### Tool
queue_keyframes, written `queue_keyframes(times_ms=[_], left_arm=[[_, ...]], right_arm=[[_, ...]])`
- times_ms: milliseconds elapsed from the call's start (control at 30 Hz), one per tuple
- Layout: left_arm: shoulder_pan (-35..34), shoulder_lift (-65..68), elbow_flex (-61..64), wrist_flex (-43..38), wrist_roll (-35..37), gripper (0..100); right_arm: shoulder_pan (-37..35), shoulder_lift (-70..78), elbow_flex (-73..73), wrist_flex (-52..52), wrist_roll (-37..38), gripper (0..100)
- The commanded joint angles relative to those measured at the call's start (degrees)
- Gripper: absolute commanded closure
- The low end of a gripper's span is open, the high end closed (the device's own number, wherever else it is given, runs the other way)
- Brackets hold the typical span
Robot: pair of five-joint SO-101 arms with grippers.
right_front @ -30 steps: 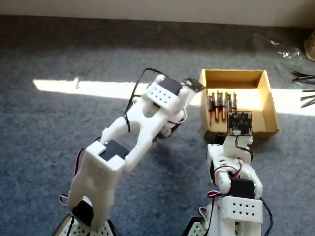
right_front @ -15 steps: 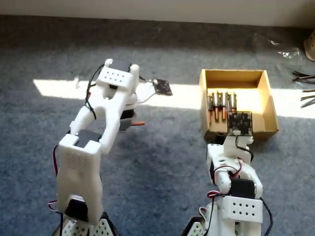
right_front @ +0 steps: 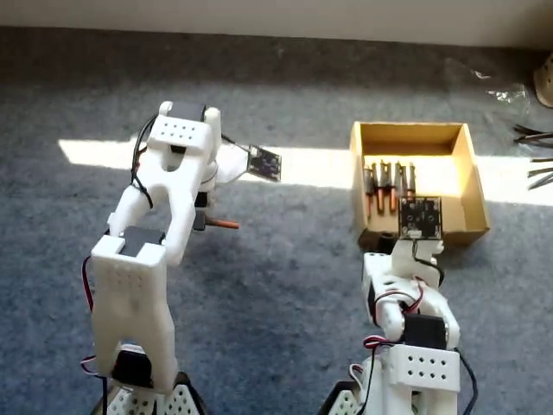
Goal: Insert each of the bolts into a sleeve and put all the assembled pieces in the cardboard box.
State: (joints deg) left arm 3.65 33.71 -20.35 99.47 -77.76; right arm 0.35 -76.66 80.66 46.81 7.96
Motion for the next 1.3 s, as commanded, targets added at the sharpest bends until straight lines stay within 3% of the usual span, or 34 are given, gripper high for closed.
queue_keyframes(times_ms=[0, 233, 400, 500, 867, 1067, 1200, 1267], left_arm=[[0.3, -0.7, 0.7, 0.6, -13.9, 99], [1.1, -0.7, 0.6, 0.6, -13.2, 99], [1.7, -0.7, 0.9, 0.5, -6.3, 97], [2.2, -0.7, 0.9, 0.5, -6.2, 90], [2.2, -1.1, 0.9, 1.0, -5.0, 90], [2.4, -1.3, -1.8, 1.0, 17.8, 90], [2.5, -1.3, -5.1, 1.1, 44.1, 90], [3.6, -1.3, -5.9, 1.1, 60.9, 90]], right_arm=[[0.4, -0.8, -0.4, -1.5, 0.2, 99.5], [0.4, -0.8, -0.4, -1.5, 0.2, 99.5], [0.4, -0.8, -0.4, -1.5, 0.2, 99.5], [0.4, -0.8, -0.4, -1.5, 0.2, 99.5], [0.4, -0.8, -0.4, -1.5, 0.2, 99.5], [0.4, -0.8, -0.4, -1.5, 0.2, 99.5], [0.4, -0.8, -0.4, -1.5, 0.2, 99.5], [0.4, -0.8, -0.4, -1.5, 0.2, 99.5]])
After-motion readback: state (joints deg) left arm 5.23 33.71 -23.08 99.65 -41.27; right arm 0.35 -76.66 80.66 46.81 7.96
